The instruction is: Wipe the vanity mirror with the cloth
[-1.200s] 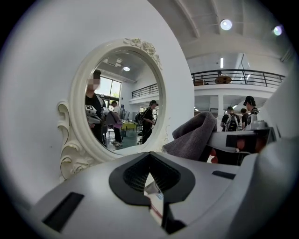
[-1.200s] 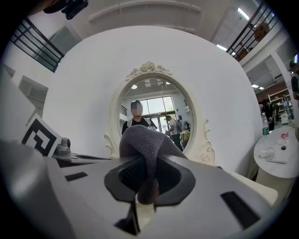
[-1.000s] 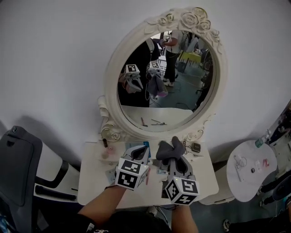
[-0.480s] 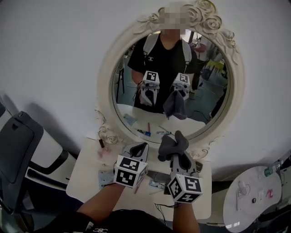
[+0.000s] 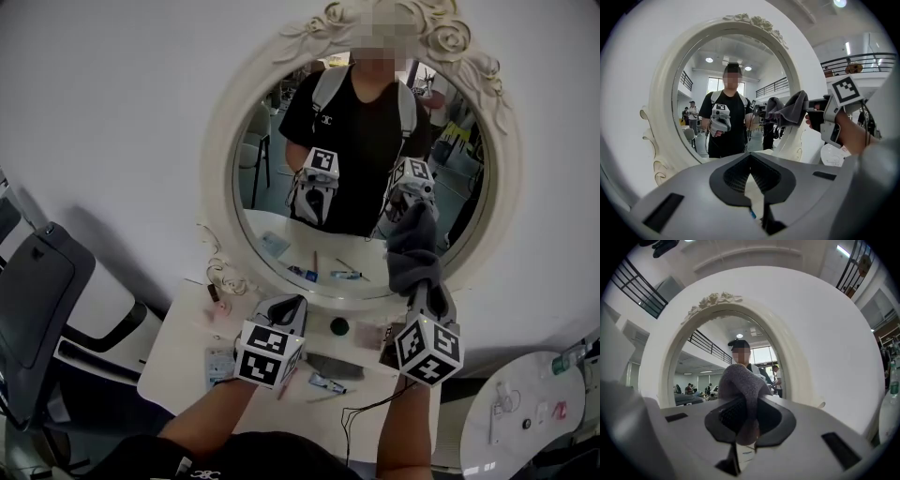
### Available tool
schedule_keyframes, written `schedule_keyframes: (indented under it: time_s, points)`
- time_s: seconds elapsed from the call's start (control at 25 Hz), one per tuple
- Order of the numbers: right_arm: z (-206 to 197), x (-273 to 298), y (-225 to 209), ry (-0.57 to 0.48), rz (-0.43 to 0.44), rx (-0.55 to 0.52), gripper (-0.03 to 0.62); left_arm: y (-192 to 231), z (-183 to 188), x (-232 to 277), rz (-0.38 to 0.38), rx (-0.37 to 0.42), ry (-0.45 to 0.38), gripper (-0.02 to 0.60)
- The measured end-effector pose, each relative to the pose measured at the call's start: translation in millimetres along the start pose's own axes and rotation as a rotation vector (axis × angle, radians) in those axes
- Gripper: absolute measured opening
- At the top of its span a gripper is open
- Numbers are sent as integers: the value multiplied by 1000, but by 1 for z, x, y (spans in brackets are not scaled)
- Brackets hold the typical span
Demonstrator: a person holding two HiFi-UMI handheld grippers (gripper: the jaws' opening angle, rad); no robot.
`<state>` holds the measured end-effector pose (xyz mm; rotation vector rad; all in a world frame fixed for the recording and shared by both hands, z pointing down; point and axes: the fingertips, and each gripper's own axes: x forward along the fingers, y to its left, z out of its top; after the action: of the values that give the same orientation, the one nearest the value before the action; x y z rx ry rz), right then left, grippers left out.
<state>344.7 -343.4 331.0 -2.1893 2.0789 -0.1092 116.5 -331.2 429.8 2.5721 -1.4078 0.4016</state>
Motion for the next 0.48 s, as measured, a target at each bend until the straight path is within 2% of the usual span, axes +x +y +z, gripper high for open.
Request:
schedule_keyframes:
  time_s: [0.2, 0.48]
  points:
    - [9, 20, -36, 3, -101, 42, 41, 8, -11, -7, 2, 14, 30, 6]
    - [15, 35, -48, -8, -160, 21, 41, 17, -13, -13, 6, 16, 22, 6]
